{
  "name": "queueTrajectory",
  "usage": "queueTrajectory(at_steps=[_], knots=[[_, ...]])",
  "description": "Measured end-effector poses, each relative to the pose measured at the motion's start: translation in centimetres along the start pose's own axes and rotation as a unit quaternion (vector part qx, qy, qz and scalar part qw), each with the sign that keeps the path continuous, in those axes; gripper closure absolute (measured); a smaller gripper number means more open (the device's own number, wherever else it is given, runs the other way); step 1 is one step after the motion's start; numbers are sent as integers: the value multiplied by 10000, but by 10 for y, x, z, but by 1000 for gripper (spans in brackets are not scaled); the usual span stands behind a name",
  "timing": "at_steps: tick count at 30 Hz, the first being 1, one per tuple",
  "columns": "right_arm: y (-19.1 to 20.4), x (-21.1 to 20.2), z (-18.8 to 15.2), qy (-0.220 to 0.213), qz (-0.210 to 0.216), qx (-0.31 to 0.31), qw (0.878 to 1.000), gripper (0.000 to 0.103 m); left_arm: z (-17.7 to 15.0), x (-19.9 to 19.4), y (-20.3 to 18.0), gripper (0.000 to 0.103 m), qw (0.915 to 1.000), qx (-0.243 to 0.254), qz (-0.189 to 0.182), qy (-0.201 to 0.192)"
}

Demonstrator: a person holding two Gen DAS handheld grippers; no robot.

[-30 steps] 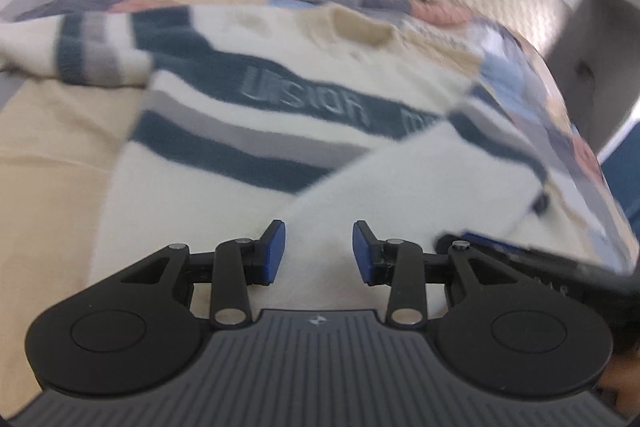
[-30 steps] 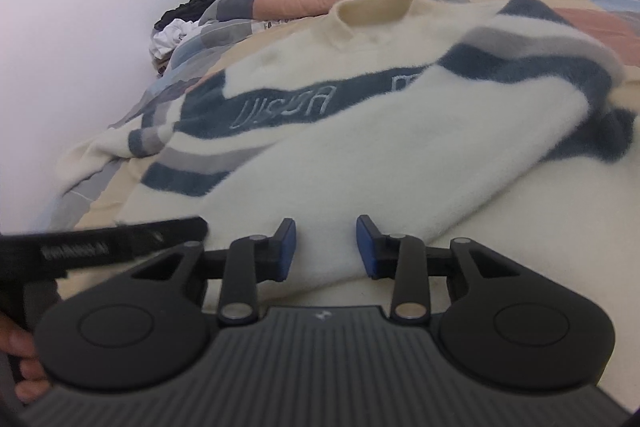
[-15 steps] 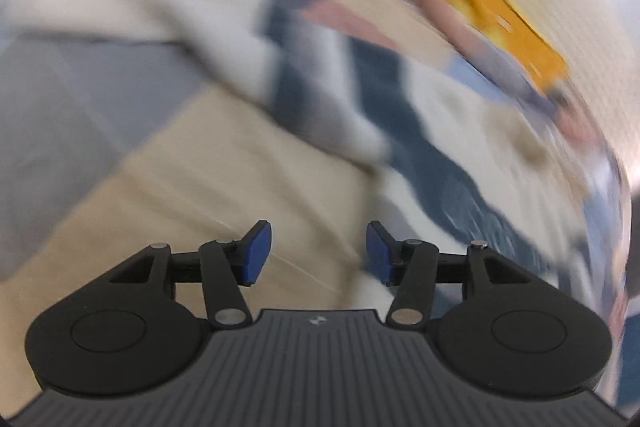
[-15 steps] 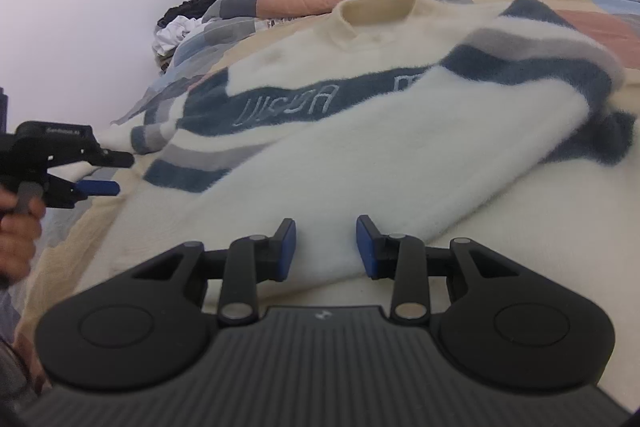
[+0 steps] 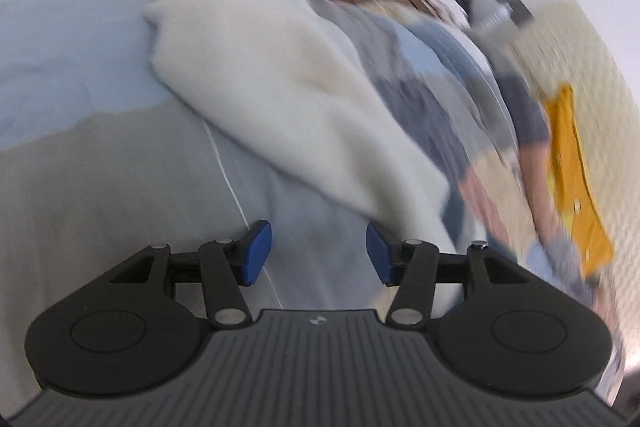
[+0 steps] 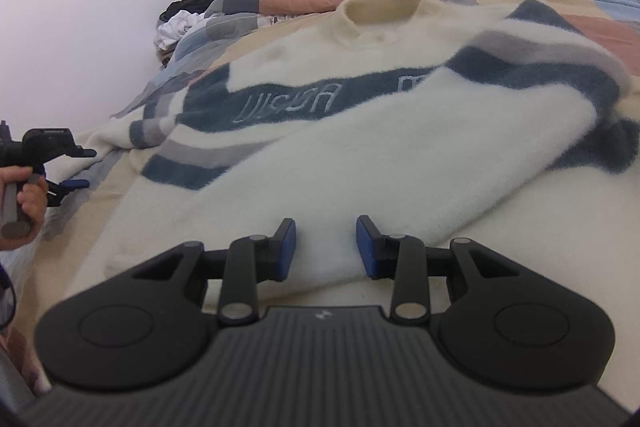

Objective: Fold large clothes
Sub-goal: 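Grasp the other sleeve cuff with the left tool and lift it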

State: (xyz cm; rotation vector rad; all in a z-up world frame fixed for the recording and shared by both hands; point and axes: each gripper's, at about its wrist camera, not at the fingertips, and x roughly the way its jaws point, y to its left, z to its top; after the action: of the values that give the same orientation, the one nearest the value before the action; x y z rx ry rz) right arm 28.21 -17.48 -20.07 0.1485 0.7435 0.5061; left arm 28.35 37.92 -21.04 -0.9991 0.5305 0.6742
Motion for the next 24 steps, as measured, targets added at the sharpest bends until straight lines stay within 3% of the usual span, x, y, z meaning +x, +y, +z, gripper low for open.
queueTrajectory(at_steps=[6,10,13,15,17,21,24], knots=[[3,3,0,-14,-70,-160,9998,67,32,12,20,45,9938,-1015,-42,-450],[4,5,-2,-81,-109,-231,9996,67,56,24,26,45,9874,-1525,-72,-415],[4,7,-1,-130,-112,-248,9995,67,69,27,19,48,9910,-1183,-69,-630],[5,8,0,-151,-138,-248,9995,67,79,31,17,73,9937,-879,131,-679],[6,9,1,-178,-188,-236,9994,67,86,36,24,82,9935,-934,65,-648],[8,8,7,-227,-239,89,9994,64,102,43,15,86,9960,-480,259,-705],[18,17,11,-125,-513,-345,9980,67,110,42,9,87,9970,-205,326,-673]])
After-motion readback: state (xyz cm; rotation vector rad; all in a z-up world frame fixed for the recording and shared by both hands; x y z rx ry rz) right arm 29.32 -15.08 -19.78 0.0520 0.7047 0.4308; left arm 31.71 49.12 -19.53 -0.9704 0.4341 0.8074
